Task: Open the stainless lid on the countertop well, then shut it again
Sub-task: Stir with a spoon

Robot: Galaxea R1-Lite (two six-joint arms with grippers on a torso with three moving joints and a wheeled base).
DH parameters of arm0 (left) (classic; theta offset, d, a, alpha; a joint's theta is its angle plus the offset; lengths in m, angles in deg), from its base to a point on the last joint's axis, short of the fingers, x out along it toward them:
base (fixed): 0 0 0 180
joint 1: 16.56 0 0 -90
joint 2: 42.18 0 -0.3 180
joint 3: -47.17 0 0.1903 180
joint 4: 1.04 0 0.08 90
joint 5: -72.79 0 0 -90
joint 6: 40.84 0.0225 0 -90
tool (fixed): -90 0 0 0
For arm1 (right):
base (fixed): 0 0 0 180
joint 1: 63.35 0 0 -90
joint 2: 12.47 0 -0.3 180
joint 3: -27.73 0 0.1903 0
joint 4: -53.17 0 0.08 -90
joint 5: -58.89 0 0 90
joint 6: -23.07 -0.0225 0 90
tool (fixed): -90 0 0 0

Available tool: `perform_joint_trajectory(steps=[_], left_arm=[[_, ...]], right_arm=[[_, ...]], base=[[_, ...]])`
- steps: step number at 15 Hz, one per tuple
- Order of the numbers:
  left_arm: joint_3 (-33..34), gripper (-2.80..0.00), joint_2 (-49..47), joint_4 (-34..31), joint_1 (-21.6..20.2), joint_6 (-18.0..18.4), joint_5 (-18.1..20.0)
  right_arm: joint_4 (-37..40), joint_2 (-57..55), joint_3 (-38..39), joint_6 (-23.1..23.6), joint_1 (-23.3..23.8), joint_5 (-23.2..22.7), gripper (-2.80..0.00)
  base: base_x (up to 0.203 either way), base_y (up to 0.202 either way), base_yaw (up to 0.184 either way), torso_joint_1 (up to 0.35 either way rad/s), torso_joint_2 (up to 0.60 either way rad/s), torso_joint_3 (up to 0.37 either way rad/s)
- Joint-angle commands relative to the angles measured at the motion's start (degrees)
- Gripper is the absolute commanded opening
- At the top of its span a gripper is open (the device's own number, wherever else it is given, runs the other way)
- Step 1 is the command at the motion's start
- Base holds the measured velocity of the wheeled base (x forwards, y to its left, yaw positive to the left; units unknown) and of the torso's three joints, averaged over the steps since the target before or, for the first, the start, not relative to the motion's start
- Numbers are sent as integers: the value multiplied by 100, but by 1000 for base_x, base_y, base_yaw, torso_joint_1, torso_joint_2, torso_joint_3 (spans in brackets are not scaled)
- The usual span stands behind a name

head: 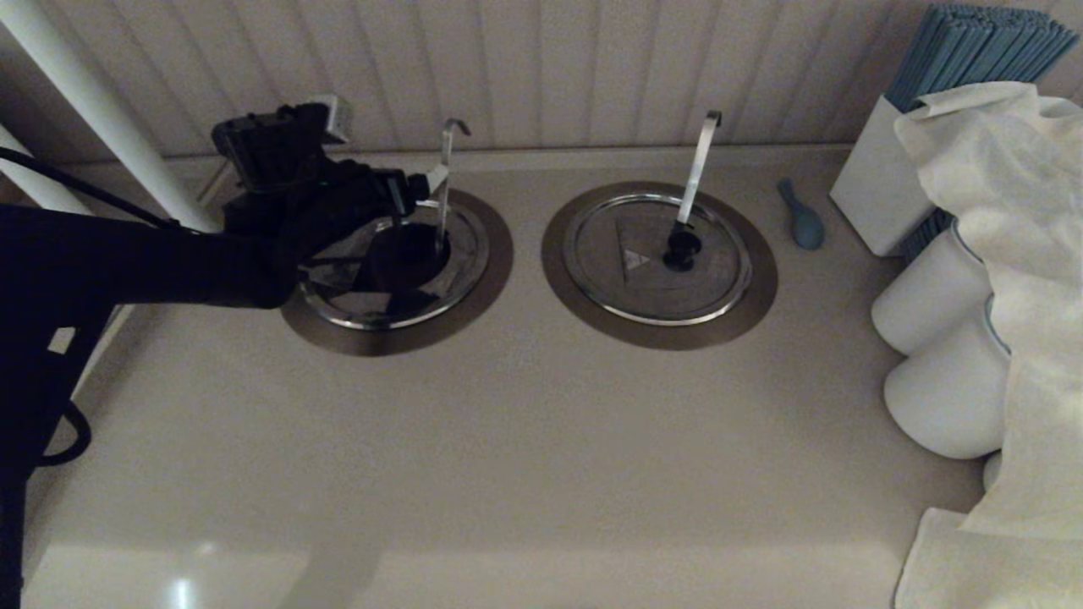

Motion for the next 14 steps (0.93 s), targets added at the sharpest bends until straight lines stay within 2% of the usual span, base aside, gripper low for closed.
perform_joint_trajectory(steps=[1,5,8,11,14], left_arm=[[-279,0,-461,28,82,-3,-55],[-1013,0,-1114,30,168,-8,-656],[-1133,0,-1268,30,263,-11,-729],[-1530,0,-1502,30,289,-25,-1197],[-1535,0,-1492,38,405,-90,-1256]], right_arm=[[2,2,-1,-2,0,-1,-280],[2,2,-1,-2,0,-1,-280],[2,-2,-1,-2,0,-6,-280],[2,2,-1,-2,0,-1,-280],[2,-6,0,-2,0,-1,-280]], base=[[0,0,0,0,0,0],[0,0,0,0,0,0],[0,0,0,0,0,0],[0,0,0,0,0,0],[0,0,0,0,0,0]])
